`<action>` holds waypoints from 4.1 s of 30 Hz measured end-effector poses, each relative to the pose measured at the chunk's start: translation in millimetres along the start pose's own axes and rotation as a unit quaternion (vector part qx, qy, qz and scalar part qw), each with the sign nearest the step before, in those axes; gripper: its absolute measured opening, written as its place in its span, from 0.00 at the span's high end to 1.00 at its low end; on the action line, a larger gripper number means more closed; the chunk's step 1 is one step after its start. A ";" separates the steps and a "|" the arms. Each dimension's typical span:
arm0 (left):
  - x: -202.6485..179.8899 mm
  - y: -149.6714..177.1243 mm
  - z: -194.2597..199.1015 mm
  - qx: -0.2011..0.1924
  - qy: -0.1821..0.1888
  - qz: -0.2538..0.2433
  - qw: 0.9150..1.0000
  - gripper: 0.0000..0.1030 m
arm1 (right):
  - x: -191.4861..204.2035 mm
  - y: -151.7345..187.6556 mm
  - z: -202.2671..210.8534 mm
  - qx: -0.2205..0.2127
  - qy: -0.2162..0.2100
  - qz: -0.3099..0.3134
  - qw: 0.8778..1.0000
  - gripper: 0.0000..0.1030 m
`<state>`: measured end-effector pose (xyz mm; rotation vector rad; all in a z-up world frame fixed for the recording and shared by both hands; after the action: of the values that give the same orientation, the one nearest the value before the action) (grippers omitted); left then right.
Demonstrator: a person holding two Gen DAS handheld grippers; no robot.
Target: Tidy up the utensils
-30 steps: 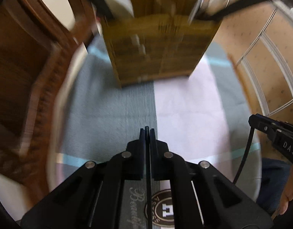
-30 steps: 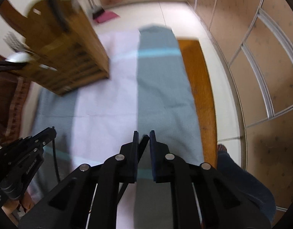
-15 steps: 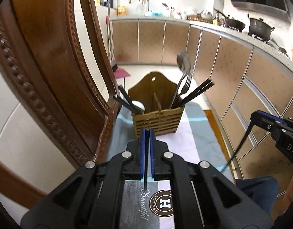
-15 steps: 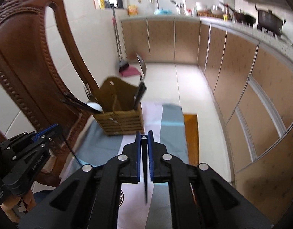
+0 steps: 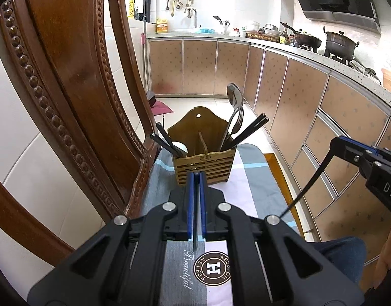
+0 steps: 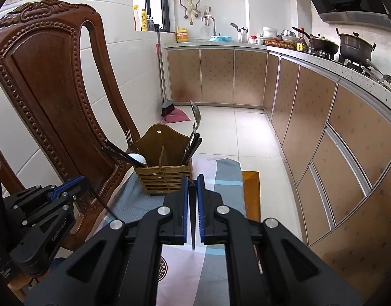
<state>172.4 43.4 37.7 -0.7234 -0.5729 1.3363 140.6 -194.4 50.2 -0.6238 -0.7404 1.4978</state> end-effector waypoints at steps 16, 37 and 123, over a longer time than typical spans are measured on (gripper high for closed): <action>-4.7 2.8 0.0 0.002 0.004 -0.008 1.000 0.96 | 4.9 2.7 -3.2 0.009 0.004 0.006 1.000 0.93; -10.1 -32.4 19.1 -0.028 0.012 -0.017 0.999 0.96 | 13.3 -22.5 -3.7 -0.004 -0.004 0.026 1.000 0.93; 53.4 -56.2 20.1 -0.161 -0.044 0.031 0.986 0.04 | -16.8 -72.2 4.7 -0.156 -0.031 -0.029 0.987 0.05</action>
<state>202.8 94.5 91.3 -0.9531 -0.8556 1.3531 184.7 -211.3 107.6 -0.7856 -1.0438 1.3624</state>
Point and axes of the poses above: each gripper's, at about its wrist camera, not at the fingertips, and z roughly against the way its jaws point, x to its left, y to its underside, the point moved 1 cm from there along -z, roughly the way its jaws point, and after that the axes turned 4 degrees about x, right-handed, at the moved point
